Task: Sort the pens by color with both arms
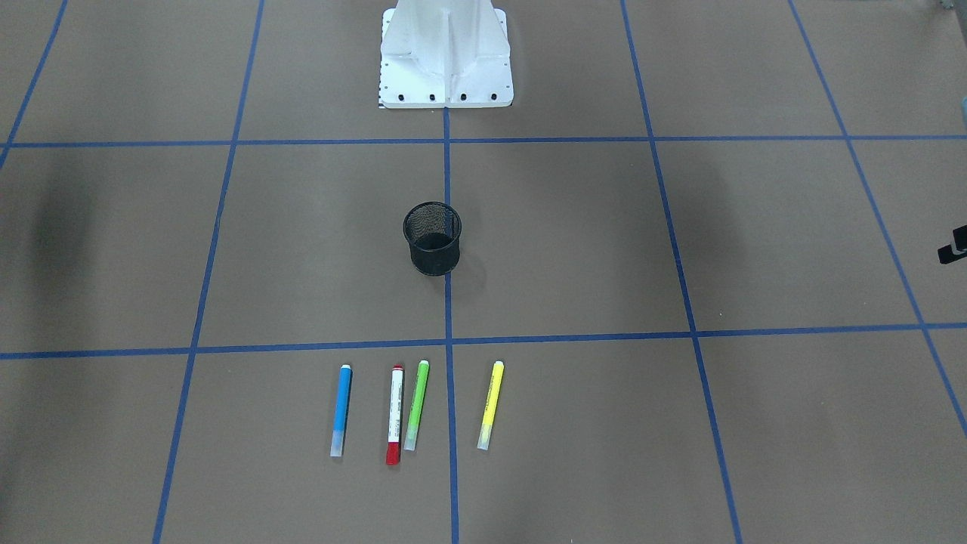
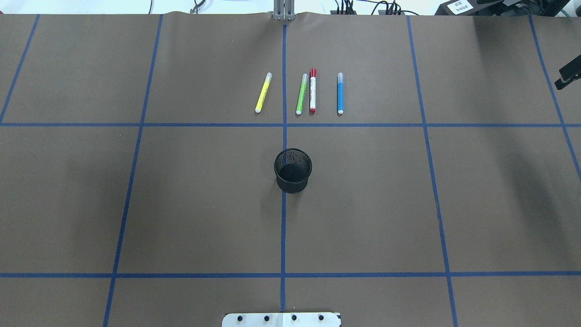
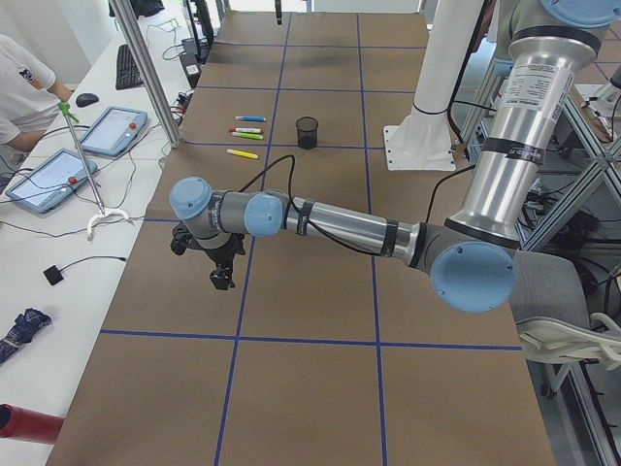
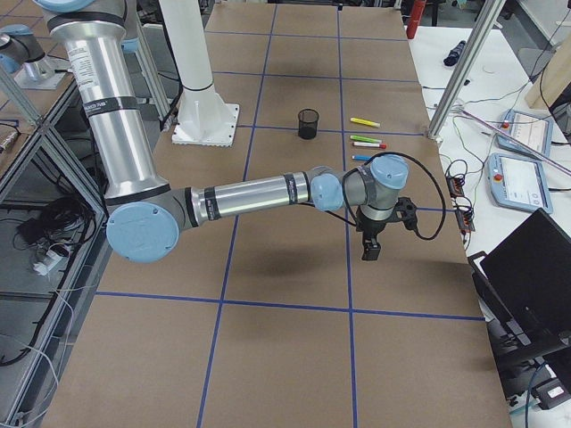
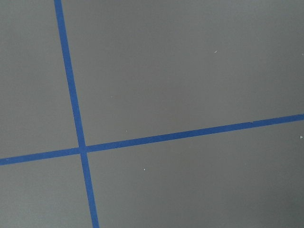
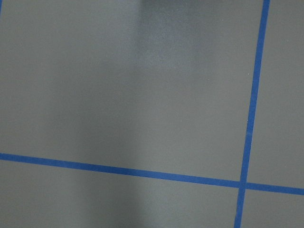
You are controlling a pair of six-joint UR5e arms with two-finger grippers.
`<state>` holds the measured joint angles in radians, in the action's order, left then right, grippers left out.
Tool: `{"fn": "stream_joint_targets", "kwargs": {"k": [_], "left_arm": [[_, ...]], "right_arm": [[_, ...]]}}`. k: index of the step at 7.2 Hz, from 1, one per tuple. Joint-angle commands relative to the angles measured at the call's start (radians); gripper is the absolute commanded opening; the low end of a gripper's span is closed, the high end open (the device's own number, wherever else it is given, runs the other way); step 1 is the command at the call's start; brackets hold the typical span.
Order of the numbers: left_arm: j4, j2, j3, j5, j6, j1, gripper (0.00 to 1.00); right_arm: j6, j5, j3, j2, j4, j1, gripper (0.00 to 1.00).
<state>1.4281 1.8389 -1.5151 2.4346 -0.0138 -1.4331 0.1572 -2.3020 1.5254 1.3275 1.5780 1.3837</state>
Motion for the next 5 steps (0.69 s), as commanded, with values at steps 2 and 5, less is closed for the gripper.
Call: {"fn": "stream_joint_targets", "kwargs": {"k": [2, 5], "left_arm": [[0.0, -0.013, -0.02, 0.001, 0.003, -0.003, 0.99], [0.0, -0.027, -0.03, 0.003, 0.003, -0.006, 0.99]], "right_arm": [[-0.001, 0.003, -0.001, 0.01, -0.001, 0.002, 1.0], [0.001, -0.002, 0.004, 0.013, 0.002, 0.005, 1.0]]}}
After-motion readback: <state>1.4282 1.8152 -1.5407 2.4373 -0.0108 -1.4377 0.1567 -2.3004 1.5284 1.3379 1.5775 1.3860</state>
